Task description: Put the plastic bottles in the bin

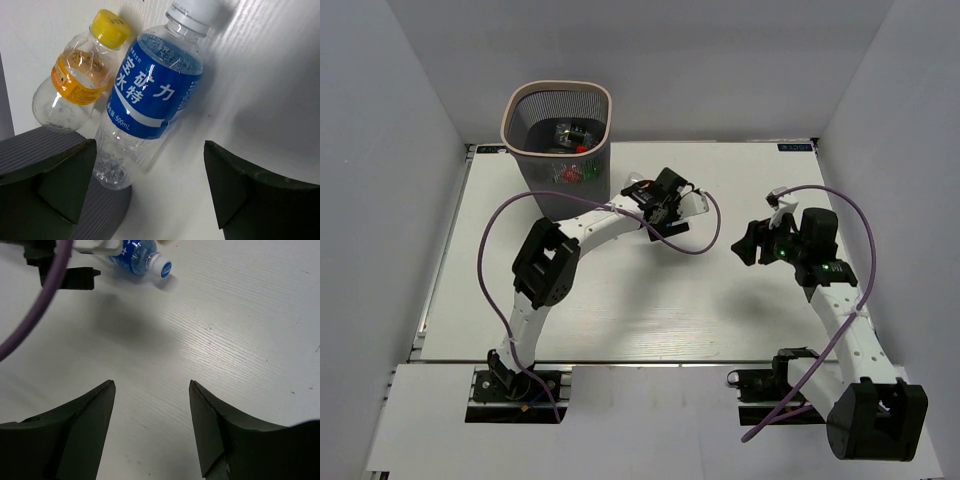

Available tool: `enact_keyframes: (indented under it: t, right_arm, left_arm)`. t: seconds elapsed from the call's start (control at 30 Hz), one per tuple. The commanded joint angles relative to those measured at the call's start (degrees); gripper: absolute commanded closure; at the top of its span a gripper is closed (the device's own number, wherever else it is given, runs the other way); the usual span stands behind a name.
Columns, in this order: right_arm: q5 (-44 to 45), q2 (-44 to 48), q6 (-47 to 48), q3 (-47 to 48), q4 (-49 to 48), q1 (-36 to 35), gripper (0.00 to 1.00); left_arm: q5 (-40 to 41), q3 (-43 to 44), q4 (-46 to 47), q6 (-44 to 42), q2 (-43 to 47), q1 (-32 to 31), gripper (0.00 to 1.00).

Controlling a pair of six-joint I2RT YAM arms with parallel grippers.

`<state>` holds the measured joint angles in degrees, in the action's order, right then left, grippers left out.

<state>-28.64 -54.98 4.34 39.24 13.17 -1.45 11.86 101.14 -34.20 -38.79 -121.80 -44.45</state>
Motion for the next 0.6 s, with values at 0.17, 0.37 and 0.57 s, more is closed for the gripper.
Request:
enact_keyframes:
  t: [0.17,0.37,0.57]
  right_arm:
    - [-0.27,2.78,1.38,1.1,2.91,0.66,0.33]
    - [-1.5,1.72,0.32,1.01,1.95,0.58,0.33]
    - [-1.85,0.75,2.51,0.92,0.99,0.66,0.35]
  left_arm:
    - [3.79,0.02,6.16,-0.33,-5.11,1.02,0.01]
    - [2.83,3.62,6.95,2.57,-8.81,1.56,0.03]
    - [-3.4,-4.09,5.28,4.15,-4.69,0.16,0.24]
